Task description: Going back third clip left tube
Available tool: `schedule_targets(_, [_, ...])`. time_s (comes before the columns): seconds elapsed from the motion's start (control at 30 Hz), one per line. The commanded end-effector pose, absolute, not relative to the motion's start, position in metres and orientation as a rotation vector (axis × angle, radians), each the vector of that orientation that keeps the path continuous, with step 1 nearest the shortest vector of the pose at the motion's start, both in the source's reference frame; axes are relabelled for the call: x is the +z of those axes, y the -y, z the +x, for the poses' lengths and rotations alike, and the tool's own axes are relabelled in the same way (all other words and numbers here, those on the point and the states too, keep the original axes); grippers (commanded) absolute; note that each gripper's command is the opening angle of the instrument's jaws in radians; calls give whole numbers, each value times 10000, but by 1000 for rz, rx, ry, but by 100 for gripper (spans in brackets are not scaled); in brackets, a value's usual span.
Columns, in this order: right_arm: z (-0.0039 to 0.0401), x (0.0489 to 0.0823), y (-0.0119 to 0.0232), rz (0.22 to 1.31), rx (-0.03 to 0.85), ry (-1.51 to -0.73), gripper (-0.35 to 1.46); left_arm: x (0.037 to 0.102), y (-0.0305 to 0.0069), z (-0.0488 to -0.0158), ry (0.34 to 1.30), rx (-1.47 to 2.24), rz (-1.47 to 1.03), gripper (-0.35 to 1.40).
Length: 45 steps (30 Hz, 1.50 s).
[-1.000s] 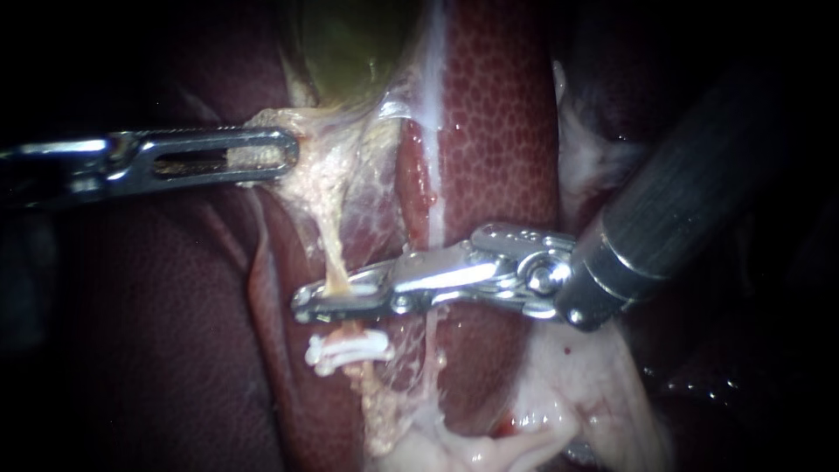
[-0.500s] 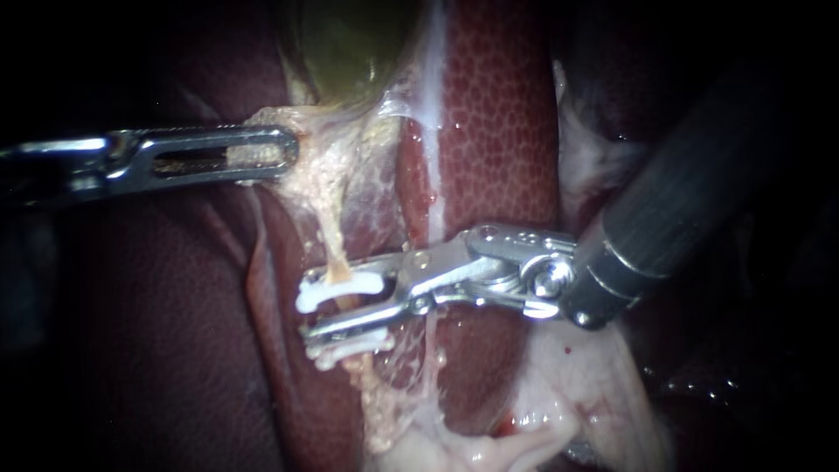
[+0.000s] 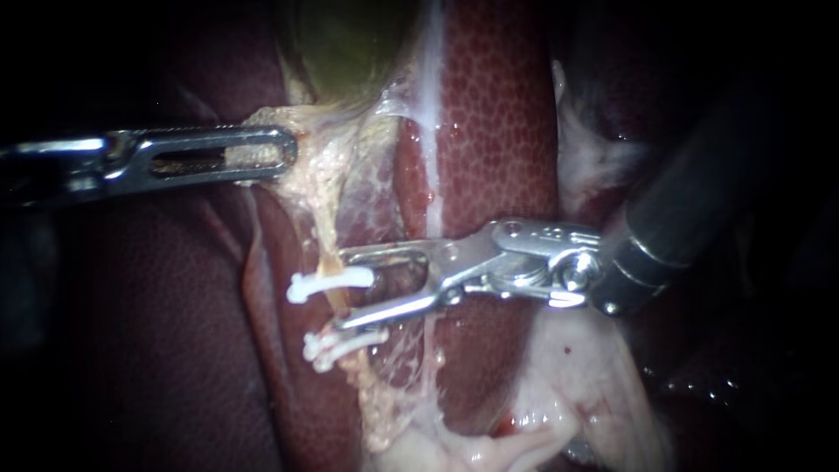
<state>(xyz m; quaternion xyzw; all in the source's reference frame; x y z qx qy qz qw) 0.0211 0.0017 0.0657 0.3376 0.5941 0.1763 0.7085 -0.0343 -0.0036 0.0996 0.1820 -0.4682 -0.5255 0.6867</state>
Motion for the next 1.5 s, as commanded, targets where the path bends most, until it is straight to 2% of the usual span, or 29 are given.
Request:
schedule_targets(0.03, [206, 656, -18, 744, 382, -1322, 58, 995, 36, -342, 1048, -1177, 407, -35])
schedule_targets(0.37, [147, 636, -19, 688, 347, -1332, 58, 995, 36, -342, 1048, -1179, 405, -35])
schedule_targets(0.83, [82, 571, -46, 602, 321, -1355, 58, 996, 37, -346, 1048, -1180, 405, -35])
schedule_targets(1.17, [67, 557, -51, 584, 320, -1347, 60, 1007, 40, -358, 1051, -1174, 407, -35])
schedule_targets(1.5, [69, 558, -44, 578, 318, -1348, 60, 1034, 47, -397, 1059, -1151, 428, -35])
